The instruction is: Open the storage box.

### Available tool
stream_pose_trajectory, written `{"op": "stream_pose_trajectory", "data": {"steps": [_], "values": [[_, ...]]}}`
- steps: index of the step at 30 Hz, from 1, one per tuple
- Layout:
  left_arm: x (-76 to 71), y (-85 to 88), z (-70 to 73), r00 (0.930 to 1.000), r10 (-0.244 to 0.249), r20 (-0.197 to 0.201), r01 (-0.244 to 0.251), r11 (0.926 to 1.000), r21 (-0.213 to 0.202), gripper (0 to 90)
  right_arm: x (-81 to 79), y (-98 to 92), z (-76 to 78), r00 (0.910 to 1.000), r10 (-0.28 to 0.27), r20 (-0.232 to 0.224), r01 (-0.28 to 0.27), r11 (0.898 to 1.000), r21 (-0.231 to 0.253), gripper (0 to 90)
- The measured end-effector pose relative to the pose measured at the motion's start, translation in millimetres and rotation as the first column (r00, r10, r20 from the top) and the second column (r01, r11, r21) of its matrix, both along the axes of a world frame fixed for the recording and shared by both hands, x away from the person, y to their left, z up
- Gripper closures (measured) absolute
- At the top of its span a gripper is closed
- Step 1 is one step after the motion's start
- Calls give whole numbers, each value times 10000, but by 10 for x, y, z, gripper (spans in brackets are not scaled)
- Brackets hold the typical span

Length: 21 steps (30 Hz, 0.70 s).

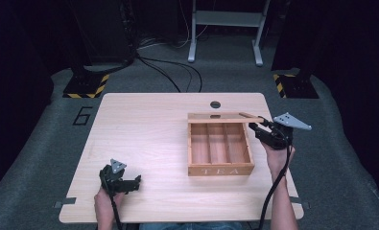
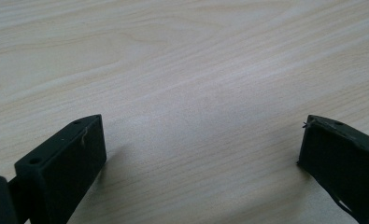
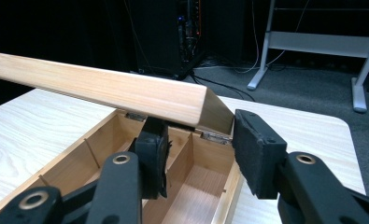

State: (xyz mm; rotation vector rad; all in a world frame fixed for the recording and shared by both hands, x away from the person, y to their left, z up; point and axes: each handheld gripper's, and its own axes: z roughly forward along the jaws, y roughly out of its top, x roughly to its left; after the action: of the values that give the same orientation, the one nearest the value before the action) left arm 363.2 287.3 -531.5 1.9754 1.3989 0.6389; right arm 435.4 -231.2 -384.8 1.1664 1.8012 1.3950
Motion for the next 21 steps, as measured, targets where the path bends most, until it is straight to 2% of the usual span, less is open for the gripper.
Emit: {"op": "stream_pose_trajectory", "data": {"steps": [21], "values": [[4, -1, -5, 10000, 39, 31, -39, 10000, -64, 4, 124, -22, 136, 9992, 152, -366, -161, 9996, -253, 588]]}}
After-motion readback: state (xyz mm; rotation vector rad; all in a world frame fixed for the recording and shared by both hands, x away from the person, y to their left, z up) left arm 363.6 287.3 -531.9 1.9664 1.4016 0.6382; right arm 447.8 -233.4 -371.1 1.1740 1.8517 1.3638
